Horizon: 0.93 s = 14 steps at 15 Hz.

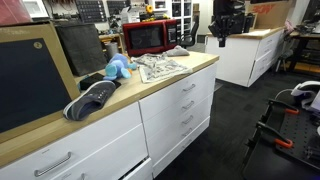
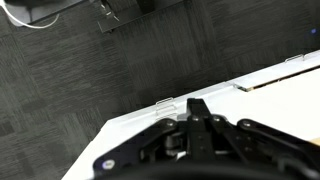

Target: Close the top drawer

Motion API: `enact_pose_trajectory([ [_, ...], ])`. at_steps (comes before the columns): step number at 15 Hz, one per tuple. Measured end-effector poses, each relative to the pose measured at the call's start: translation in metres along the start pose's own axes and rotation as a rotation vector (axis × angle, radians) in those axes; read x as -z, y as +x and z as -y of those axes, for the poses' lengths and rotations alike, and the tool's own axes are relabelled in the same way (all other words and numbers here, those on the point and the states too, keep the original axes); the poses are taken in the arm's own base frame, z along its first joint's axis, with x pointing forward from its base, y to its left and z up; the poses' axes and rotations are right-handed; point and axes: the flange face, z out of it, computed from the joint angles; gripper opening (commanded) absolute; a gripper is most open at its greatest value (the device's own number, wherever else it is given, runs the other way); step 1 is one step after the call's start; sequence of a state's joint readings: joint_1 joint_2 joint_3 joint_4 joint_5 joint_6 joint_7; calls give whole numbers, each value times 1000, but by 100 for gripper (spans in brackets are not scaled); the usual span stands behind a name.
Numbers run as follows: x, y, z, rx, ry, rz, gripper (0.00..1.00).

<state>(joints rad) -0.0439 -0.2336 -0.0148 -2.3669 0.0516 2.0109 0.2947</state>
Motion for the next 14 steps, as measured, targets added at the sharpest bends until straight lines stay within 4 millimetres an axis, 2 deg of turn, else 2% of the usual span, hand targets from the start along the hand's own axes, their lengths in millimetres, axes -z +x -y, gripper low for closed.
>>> enact_pose_trajectory([
  [3,5,-14,31,30,-13,-2,0],
  [5,8,-21,42,45,-21,-7,0],
  [14,32,-45,59,91,-39,-17,0],
])
